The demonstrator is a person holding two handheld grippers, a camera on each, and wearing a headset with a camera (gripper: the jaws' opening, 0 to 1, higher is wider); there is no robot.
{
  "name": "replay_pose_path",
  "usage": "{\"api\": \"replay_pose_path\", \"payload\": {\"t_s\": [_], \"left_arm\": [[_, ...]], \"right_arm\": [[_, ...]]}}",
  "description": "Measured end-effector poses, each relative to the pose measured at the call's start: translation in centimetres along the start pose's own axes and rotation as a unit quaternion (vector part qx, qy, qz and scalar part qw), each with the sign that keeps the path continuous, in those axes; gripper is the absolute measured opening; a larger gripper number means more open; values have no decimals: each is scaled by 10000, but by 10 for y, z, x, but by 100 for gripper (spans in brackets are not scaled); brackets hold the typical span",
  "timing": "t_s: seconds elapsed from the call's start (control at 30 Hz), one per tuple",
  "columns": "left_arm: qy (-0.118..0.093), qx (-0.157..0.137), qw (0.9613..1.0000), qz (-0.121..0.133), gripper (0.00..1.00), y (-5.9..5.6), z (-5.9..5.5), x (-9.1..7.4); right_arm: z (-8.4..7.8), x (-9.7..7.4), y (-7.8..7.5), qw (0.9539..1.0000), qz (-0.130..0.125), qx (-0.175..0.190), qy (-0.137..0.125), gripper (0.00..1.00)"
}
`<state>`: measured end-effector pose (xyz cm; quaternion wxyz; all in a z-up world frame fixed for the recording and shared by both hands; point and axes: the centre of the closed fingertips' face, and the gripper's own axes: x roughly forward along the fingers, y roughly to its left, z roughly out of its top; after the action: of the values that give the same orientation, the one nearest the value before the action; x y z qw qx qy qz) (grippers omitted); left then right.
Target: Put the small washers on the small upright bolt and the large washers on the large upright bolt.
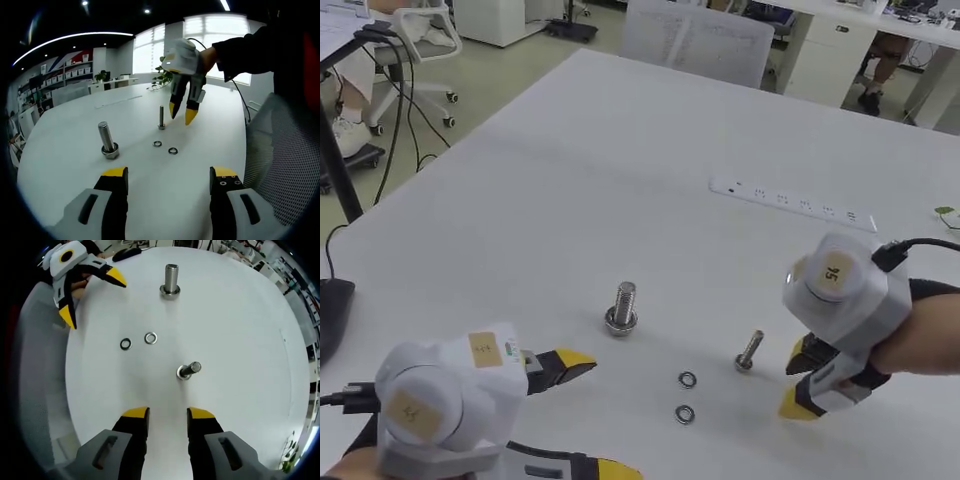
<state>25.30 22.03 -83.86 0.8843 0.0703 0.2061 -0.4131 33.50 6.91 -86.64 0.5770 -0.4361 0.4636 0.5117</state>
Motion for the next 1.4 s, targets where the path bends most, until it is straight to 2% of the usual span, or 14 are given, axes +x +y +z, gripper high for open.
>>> {"api": "replay_pose_path", "payload": {"t_s": [0.73, 0.93, 1.4], "left_arm": [[-62, 51, 10000, -2, 65, 2, 9, 2], [-78, 64, 9999, 9, 65, 3, 11, 3], [-96, 75, 9999, 23, 65, 2, 13, 3]], "right_arm": [[11, 2, 39, 9993, 254, -261, -11, 32], [23, 4, 48, 9985, 324, -449, -32, 31], [58, 6, 54, 9960, 366, -806, -150, 31]]}}
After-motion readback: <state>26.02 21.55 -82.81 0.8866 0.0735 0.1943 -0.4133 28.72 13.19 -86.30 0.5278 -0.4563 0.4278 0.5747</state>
